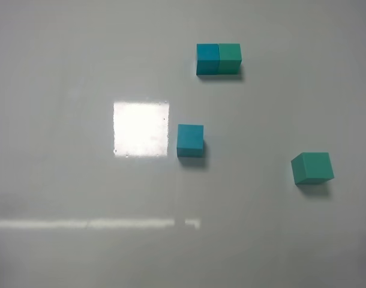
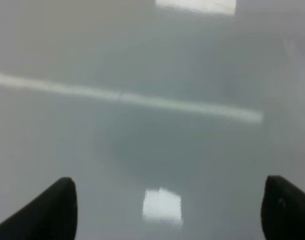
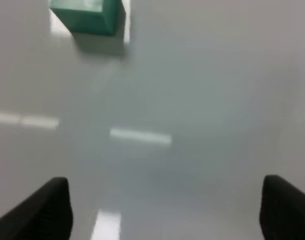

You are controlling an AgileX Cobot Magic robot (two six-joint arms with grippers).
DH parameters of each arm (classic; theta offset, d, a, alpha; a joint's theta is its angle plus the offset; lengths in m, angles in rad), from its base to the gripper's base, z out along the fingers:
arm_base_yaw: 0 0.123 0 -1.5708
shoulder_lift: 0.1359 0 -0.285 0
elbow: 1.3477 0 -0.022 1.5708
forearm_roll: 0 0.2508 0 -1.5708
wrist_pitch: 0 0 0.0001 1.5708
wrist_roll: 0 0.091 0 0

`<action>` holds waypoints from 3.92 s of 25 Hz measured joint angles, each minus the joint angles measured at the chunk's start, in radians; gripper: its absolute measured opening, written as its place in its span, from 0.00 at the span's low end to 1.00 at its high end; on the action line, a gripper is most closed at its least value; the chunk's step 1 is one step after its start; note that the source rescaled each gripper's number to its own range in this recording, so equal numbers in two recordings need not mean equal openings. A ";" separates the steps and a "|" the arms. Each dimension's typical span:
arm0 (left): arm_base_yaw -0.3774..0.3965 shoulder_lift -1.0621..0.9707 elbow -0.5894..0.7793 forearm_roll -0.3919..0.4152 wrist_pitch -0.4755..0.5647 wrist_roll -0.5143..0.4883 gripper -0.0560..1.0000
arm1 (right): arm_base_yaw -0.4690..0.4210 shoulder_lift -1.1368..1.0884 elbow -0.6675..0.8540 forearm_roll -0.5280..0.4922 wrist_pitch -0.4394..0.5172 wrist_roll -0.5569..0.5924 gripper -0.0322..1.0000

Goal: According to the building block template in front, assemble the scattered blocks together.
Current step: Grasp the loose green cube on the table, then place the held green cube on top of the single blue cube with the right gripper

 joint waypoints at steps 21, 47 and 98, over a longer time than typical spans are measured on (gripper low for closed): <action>0.000 0.000 0.000 0.000 0.000 0.000 0.75 | 0.277 0.983 -0.462 -0.160 -0.061 -0.780 1.00; 0.000 0.000 0.000 0.000 0.000 0.000 0.75 | 0.343 1.179 -0.468 -0.270 -0.115 -0.814 0.49; 0.000 0.000 0.000 -0.001 0.000 0.000 0.75 | 0.691 1.612 -1.010 -0.372 0.158 -0.446 0.03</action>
